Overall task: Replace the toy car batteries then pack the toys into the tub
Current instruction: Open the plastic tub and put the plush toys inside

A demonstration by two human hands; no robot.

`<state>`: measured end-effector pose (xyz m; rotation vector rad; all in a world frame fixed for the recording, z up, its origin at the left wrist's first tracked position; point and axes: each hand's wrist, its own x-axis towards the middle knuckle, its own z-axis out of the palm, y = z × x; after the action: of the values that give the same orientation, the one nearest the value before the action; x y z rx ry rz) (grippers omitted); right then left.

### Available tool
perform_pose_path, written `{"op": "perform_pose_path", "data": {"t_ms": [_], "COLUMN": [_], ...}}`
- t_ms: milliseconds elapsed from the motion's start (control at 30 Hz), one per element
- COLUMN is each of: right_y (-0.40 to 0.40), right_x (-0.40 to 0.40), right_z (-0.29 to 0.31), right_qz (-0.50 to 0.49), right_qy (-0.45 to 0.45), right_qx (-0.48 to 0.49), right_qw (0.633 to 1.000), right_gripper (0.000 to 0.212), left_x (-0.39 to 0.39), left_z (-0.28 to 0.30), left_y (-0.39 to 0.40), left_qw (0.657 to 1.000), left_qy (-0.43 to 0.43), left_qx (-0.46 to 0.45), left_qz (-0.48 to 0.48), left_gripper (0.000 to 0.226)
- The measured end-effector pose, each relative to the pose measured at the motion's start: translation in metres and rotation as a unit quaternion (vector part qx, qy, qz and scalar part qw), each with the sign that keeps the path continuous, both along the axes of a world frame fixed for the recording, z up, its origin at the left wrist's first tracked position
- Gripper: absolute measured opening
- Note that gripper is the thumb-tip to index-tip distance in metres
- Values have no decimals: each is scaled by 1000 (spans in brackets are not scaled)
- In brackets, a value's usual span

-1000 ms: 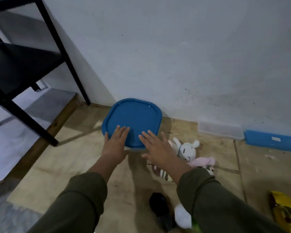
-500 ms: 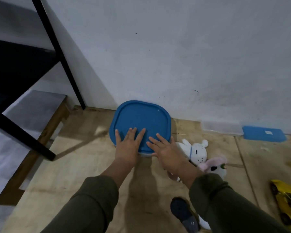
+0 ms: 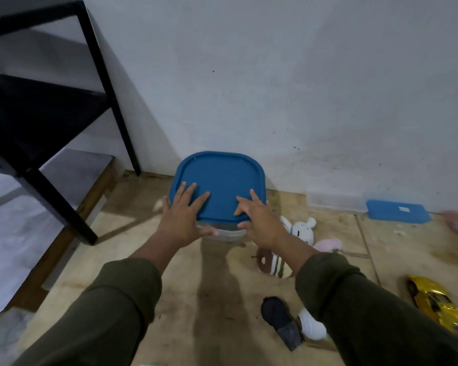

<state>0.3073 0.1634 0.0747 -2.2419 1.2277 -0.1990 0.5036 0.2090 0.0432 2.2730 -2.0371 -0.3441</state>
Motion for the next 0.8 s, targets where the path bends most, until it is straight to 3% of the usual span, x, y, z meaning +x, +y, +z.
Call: {"op": "perform_pose_path", "data": {"t_ms": [133,367,600,800], "right_y": [34,125,202,224], "right_x": [-9,-32,-49,-38], "right_z": [5,-13,-56,-82], "right_qz": [9,53,86,91], "right_qy": [-32,-26,-10,31], "right_qx": [-12,-3,47,102], "right_qw": [999,998,995,990], "right_gripper": [15,16,15,15], "left_x": [-7,-37,-57,-48], "left_z": [11,-3,-35,-62], "left_y": [37,147,236,256], "left_qw": [1000,999,996,986], "left_qy": [3,20,45,88], "left_qx": [-29,-31,35,121], "left_qz": [-5,34,64,77], "left_gripper": [84,78,78,80]}}
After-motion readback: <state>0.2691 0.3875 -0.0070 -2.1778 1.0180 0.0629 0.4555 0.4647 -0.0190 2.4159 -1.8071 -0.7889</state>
